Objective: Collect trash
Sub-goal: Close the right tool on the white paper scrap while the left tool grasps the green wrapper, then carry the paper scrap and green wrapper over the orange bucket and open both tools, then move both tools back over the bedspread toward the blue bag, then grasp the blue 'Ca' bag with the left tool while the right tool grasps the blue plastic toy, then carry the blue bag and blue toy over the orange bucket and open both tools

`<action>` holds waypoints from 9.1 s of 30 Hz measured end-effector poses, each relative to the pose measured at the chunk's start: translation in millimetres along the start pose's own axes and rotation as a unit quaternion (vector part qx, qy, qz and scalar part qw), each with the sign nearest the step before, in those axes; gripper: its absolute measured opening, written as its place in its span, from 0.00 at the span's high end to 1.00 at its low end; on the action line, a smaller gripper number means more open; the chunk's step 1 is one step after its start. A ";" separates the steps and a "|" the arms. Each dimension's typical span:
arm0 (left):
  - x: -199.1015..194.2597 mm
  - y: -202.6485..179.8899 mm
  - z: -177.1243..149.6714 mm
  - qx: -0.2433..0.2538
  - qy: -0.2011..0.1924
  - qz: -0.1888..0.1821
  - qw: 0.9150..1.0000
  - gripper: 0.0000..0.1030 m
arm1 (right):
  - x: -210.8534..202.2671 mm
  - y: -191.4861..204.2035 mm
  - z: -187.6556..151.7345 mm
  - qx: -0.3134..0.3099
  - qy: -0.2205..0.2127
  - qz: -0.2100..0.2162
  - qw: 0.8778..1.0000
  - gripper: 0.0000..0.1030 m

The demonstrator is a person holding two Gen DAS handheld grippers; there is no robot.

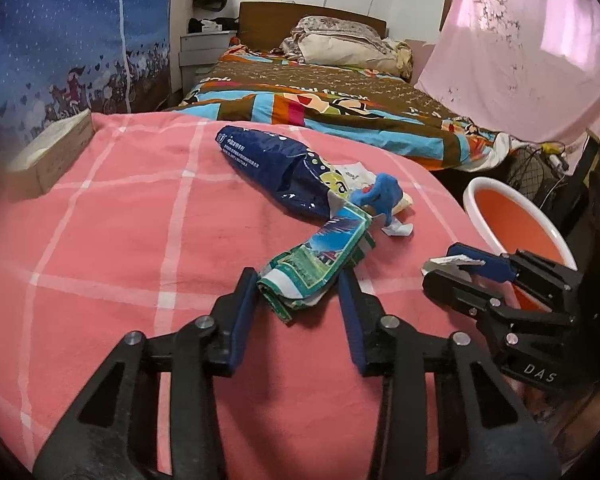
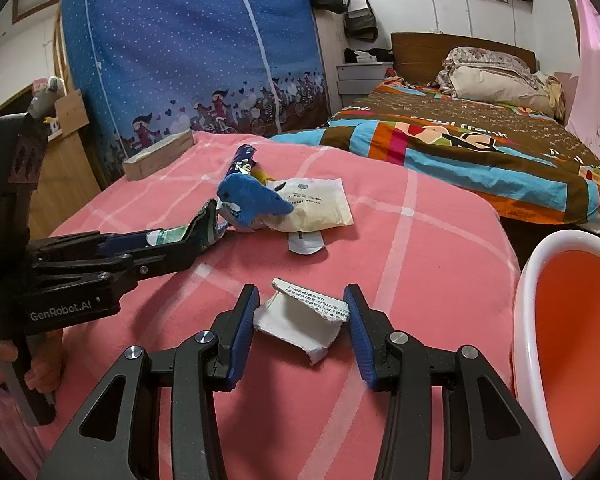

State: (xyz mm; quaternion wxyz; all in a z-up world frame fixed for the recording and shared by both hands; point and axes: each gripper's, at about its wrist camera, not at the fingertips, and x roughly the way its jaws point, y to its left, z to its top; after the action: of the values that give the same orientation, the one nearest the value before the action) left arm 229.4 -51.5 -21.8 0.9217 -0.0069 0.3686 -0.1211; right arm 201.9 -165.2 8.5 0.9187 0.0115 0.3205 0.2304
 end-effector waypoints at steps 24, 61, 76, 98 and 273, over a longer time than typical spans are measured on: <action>-40.0 -20.5 -18.7 -0.035 -0.094 -0.017 0.995 0.70 | -41.3 -4.3 -8.3 0.016 -0.110 0.003 0.994 0.60; -47.0 -169.0 9.5 0.071 -0.230 -0.121 0.963 0.69 | -170.7 -97.2 -24.2 0.096 -0.336 -0.175 0.920 0.59; 5.4 -199.3 17.7 0.035 -0.093 -0.161 0.982 0.68 | -158.8 -137.6 -36.7 0.183 -0.258 -0.182 0.931 0.59; 21.9 -196.9 15.3 0.000 -0.051 -0.148 0.988 0.48 | -154.3 -155.1 -41.2 0.224 -0.226 -0.178 0.931 0.45; -46.2 -128.1 26.8 0.076 -0.240 -0.079 0.964 0.82 | -144.8 -89.3 -3.7 0.090 -0.343 -0.130 0.926 0.56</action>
State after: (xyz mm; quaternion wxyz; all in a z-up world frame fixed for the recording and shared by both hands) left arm 187.5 -167.4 42.0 0.9684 0.0053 0.1241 -0.2162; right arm 137.1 -307.8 75.1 0.9895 0.1309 0.0043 0.0610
